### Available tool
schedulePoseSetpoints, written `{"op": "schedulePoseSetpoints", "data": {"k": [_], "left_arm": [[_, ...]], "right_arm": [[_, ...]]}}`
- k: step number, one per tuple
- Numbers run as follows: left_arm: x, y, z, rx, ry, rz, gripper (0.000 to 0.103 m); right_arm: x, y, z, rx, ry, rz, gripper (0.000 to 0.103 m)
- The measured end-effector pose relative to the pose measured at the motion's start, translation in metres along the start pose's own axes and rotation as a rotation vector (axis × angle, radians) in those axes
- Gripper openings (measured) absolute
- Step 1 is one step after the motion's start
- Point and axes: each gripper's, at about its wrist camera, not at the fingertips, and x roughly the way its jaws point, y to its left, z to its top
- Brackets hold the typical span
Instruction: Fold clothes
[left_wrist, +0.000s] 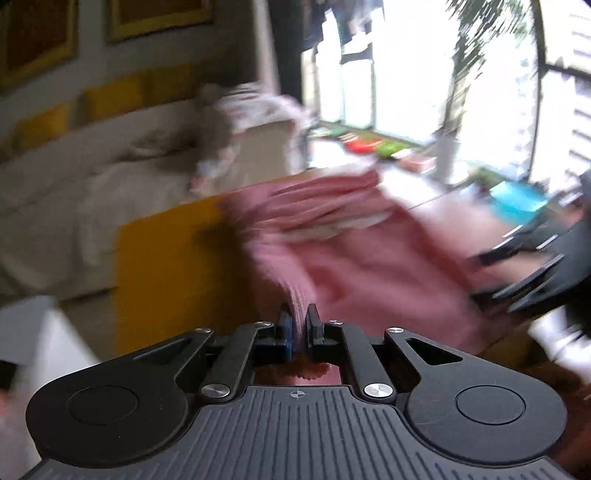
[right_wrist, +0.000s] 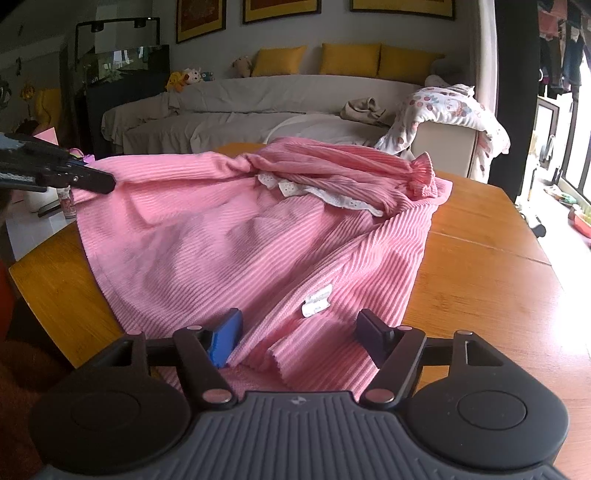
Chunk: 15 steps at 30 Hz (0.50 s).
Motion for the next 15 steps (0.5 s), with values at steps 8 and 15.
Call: {"op": "schedulePoseSetpoints", "data": {"k": [8, 15], "left_arm": [[0.031, -0.02, -0.026, -0.061, 0.14, -0.219, 0.021], [0.011, -0.017, -0.013, -0.148, 0.099, -0.434, 0.071]], "right_arm": [[-0.009, -0.008, 0.008, -0.007, 0.041, 0.023, 0.078], [-0.032, -0.032, 0.036, 0.089, -0.06, 0.044, 0.067]]}}
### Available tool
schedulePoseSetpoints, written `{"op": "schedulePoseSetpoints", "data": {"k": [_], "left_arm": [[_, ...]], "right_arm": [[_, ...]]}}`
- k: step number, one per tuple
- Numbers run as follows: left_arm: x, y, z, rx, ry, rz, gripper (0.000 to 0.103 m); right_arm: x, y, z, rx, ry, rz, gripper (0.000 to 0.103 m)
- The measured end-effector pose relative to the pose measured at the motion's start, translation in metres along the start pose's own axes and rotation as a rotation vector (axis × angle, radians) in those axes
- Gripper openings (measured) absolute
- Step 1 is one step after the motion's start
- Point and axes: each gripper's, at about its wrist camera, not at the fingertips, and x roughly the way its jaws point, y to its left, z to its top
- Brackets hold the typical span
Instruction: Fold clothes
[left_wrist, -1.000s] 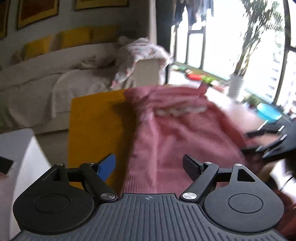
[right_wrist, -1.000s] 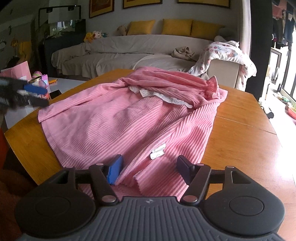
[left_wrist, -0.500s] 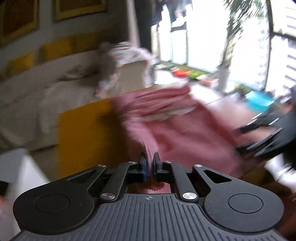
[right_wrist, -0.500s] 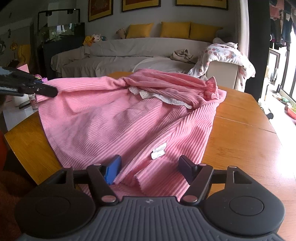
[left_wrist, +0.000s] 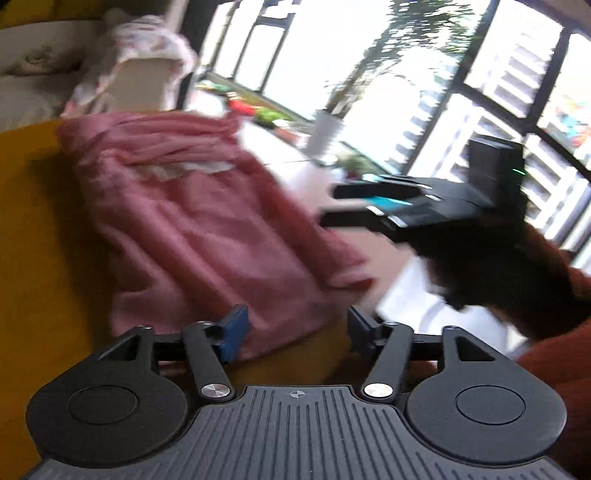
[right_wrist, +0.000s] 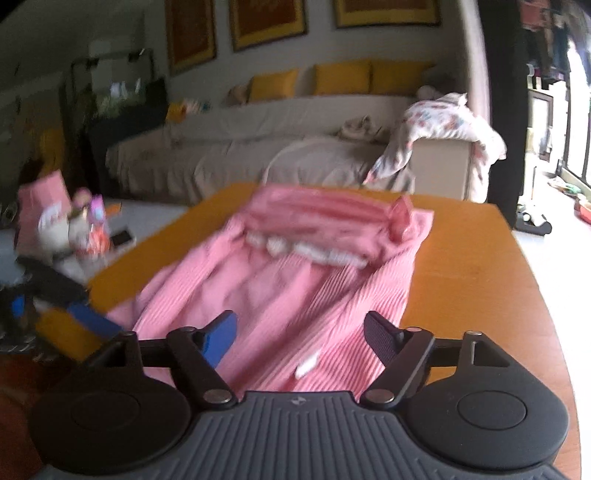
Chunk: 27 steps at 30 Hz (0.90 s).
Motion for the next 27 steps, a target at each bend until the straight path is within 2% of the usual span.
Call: {"op": "schedulePoseSetpoints", "data": {"k": [1, 3, 5, 8, 10, 11, 14, 15, 16, 17, 18, 19, 20, 22, 24, 25, 27], "left_arm": [[-0.006, -0.002, 0.002, 0.0, -0.015, -0.009, 0.073], [-0.018, -0.005, 0.007, -0.004, -0.047, -0.023, 0.078], [-0.03, 0.005, 0.01, -0.055, -0.095, 0.026, 0.081], [-0.03, 0.03, 0.008, -0.194, -0.105, 0.113, 0.083], [-0.022, 0.044, 0.003, -0.283, -0.082, 0.152, 0.083], [-0.016, 0.051, 0.001, -0.322, -0.061, 0.164, 0.083], [0.0, 0.056, -0.003, -0.356, -0.03, 0.181, 0.081], [0.003, 0.055, -0.003, -0.352, -0.032, 0.181, 0.078], [0.007, 0.053, -0.002, -0.349, -0.03, 0.172, 0.072], [0.01, 0.052, -0.001, -0.345, -0.027, 0.163, 0.053], [0.013, 0.05, 0.0, -0.344, -0.025, 0.149, 0.036], [0.013, 0.049, 0.001, -0.356, -0.022, 0.118, 0.031], [0.014, 0.048, 0.002, -0.367, -0.02, 0.087, 0.028], [0.011, 0.041, 0.004, -0.363, -0.016, 0.038, 0.027], [0.007, 0.032, 0.004, -0.321, 0.002, 0.017, 0.03], [0.005, 0.028, 0.001, -0.297, 0.023, 0.02, 0.033], [0.004, 0.023, -0.009, -0.266, 0.079, 0.034, 0.047]], "right_arm": [[0.0, -0.002, 0.0, 0.004, 0.005, -0.009, 0.051], [-0.001, -0.006, 0.001, 0.011, 0.016, -0.027, 0.044], [0.002, -0.011, -0.005, 0.029, 0.048, -0.043, 0.044], [0.002, -0.021, -0.02, 0.121, 0.087, -0.043, 0.044], [0.001, -0.026, -0.028, 0.191, 0.097, -0.038, 0.051], [0.0, -0.027, -0.032, 0.224, 0.099, -0.031, 0.051], [0.0, -0.024, -0.04, 0.285, 0.115, 0.012, 0.051], [0.001, -0.021, -0.042, 0.28, 0.111, 0.019, 0.051], [0.001, -0.018, -0.043, 0.274, 0.106, 0.024, 0.047], [0.003, -0.016, -0.042, 0.273, 0.106, 0.03, 0.039], [0.003, -0.017, -0.039, 0.283, 0.103, 0.037, 0.017], [0.004, -0.018, -0.035, 0.293, 0.1, 0.044, 0.009], [-0.001, -0.018, -0.03, 0.283, 0.08, 0.052, 0.009], [-0.013, -0.018, -0.019, 0.246, 0.046, 0.054, 0.009], [-0.021, -0.019, -0.017, 0.198, 0.067, 0.025, 0.009], [-0.024, -0.02, -0.017, 0.178, 0.091, 0.011, 0.009], [-0.027, -0.022, -0.027, 0.132, 0.151, -0.045, 0.01]]}}
